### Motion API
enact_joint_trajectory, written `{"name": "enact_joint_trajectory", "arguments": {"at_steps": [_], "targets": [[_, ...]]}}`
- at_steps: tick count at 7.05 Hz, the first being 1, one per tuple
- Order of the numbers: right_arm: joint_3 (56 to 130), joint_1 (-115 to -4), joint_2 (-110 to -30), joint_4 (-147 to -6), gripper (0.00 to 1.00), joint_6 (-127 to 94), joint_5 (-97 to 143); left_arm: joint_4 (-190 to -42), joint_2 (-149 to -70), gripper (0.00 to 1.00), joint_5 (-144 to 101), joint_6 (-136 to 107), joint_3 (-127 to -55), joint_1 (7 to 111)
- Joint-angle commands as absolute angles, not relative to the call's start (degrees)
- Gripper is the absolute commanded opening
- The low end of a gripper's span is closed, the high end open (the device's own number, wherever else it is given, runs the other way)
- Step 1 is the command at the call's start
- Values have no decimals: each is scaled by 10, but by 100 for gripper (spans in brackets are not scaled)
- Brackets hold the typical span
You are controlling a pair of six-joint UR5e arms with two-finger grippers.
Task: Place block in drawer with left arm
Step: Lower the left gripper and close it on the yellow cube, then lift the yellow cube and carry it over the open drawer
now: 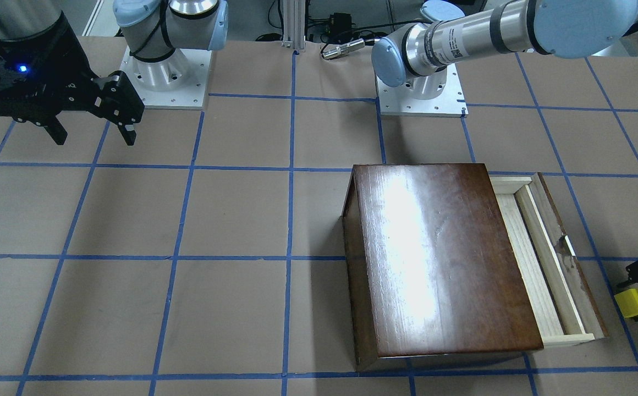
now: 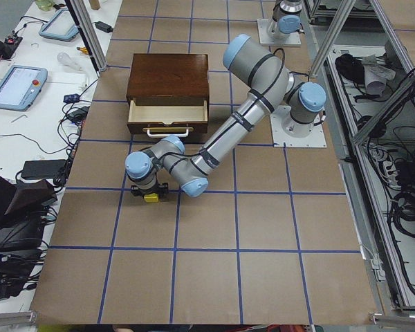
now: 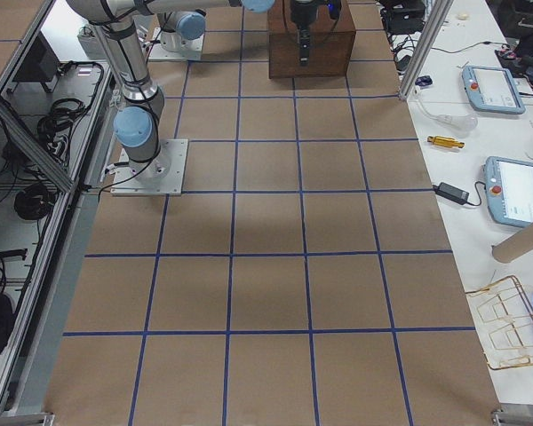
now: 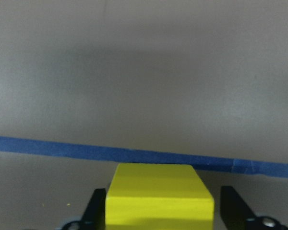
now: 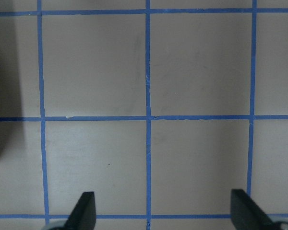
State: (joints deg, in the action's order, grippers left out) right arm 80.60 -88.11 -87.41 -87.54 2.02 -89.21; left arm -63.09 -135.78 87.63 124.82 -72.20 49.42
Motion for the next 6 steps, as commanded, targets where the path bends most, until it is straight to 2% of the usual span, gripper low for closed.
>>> {"name": "enact_joint_trajectory", "arguments": {"at_steps": [1, 5, 6], "targets": [[806, -882, -874, -875, 100, 20, -892, -630, -1354, 38, 877, 1255, -722, 494], [806, -882, -874, -875, 100, 20, -891, -638, -1328, 1, 878, 1254, -722, 495], [806, -882, -875, -875, 100, 20, -892, -665, -1304, 0, 880, 1254, -720, 497]]}}
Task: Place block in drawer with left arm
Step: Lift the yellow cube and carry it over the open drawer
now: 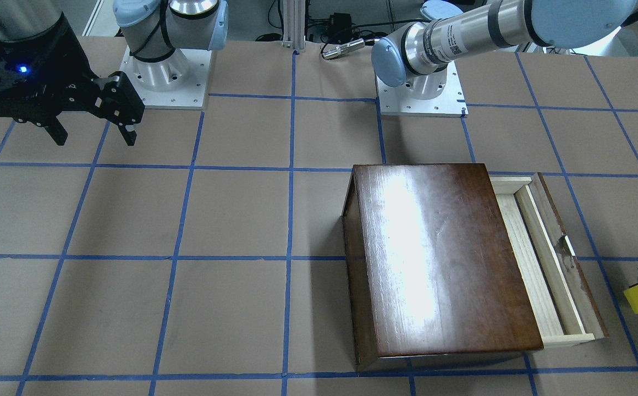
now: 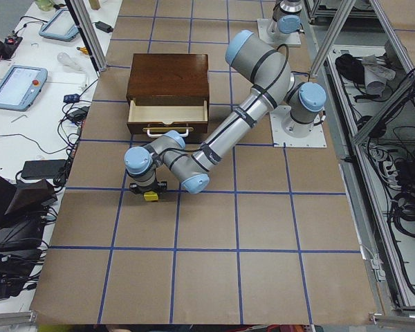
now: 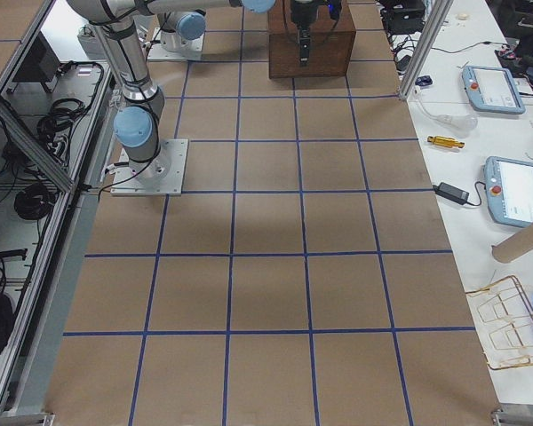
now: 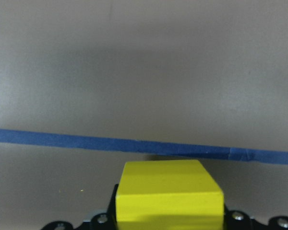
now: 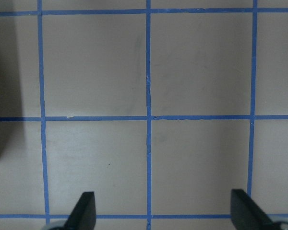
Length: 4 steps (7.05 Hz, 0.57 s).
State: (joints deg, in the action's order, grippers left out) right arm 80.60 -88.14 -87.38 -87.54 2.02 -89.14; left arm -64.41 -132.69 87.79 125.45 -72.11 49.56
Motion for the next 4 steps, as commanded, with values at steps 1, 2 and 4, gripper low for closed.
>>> {"name": "enact_joint_trajectory", "arguments": {"at_steps": [1, 2, 4], "targets": [[806, -882, -874, -875, 100, 20, -891, -707, -1274, 0, 879, 1252, -719, 504], [806, -881, -874, -875, 100, 20, -892, -738, -1242, 0, 882, 1248, -719, 521], [806, -882, -875, -875, 100, 20, -891, -816, -1177, 0, 883, 1197, -723, 568]]}}
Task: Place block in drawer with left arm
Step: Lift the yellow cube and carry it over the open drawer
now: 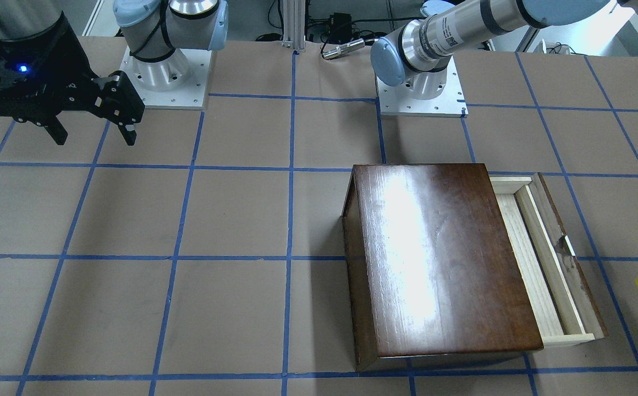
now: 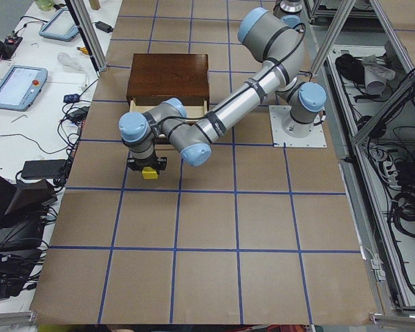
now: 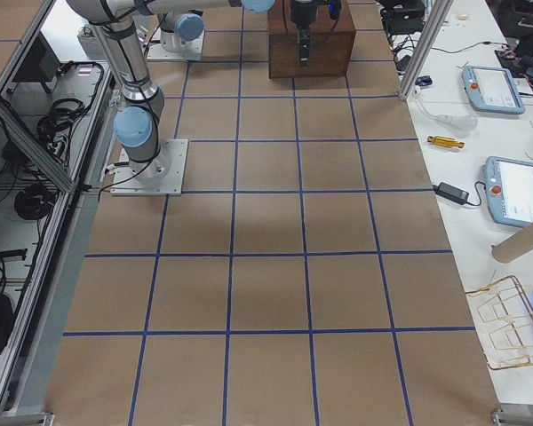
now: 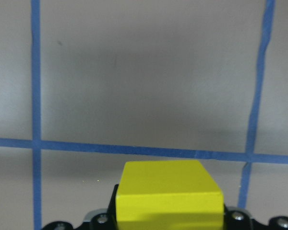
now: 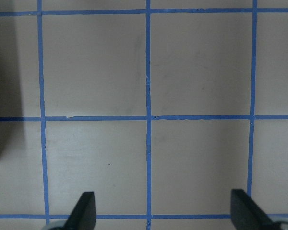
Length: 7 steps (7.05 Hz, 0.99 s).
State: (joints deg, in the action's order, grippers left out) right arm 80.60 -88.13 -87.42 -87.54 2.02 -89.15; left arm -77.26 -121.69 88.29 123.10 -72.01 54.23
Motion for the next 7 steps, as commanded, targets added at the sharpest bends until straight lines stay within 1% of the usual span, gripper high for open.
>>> {"name": "enact_joint_trajectory", "arguments": {"at_steps": [1, 2, 4, 7], "targets": [[806, -882, -874, -875, 100, 19, -891, -842, -1154, 0, 881, 1167, -728, 593], [806, -881, -875, -875, 100, 19, -891, -856, -1131, 0, 884, 1134, -739, 630], [806, -882, -875, -875, 100, 19, -891, -853, -1102, 0, 880, 1119, -795, 663], [806, -882, -875, -875, 100, 20, -891, -834, -1093, 0, 878, 1102, -843, 685]]}}
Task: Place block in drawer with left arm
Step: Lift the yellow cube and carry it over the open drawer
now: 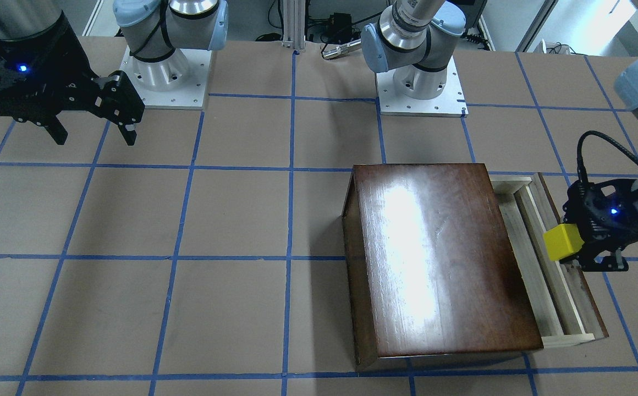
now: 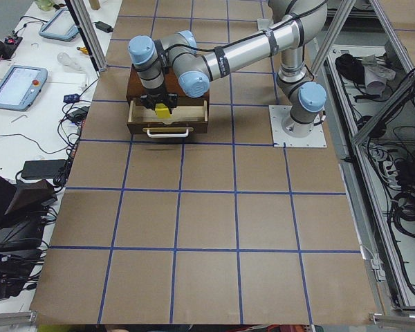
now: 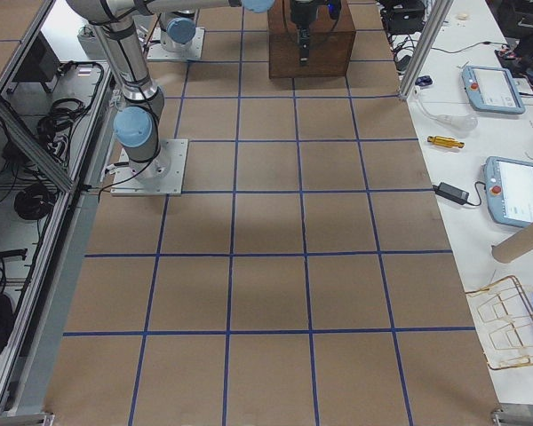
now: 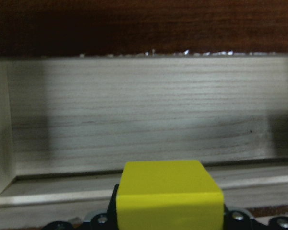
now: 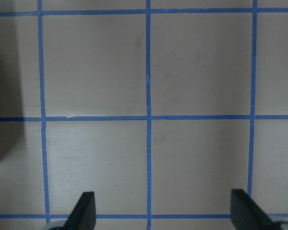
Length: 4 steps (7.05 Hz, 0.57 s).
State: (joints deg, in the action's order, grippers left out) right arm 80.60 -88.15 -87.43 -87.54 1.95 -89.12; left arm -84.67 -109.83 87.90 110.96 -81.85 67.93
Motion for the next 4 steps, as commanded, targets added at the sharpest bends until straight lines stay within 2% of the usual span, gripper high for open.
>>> {"name": "enact_joint_trajectory", "arguments": {"at_steps": [1, 4], "targets": [[806, -882, -875, -875, 100, 20, -891, -801, -1092, 0, 878, 1104, -865, 685], [806, -881, -875, -875, 100, 20, -892, -761, -1094, 0, 875, 1106, -892, 686]]}}
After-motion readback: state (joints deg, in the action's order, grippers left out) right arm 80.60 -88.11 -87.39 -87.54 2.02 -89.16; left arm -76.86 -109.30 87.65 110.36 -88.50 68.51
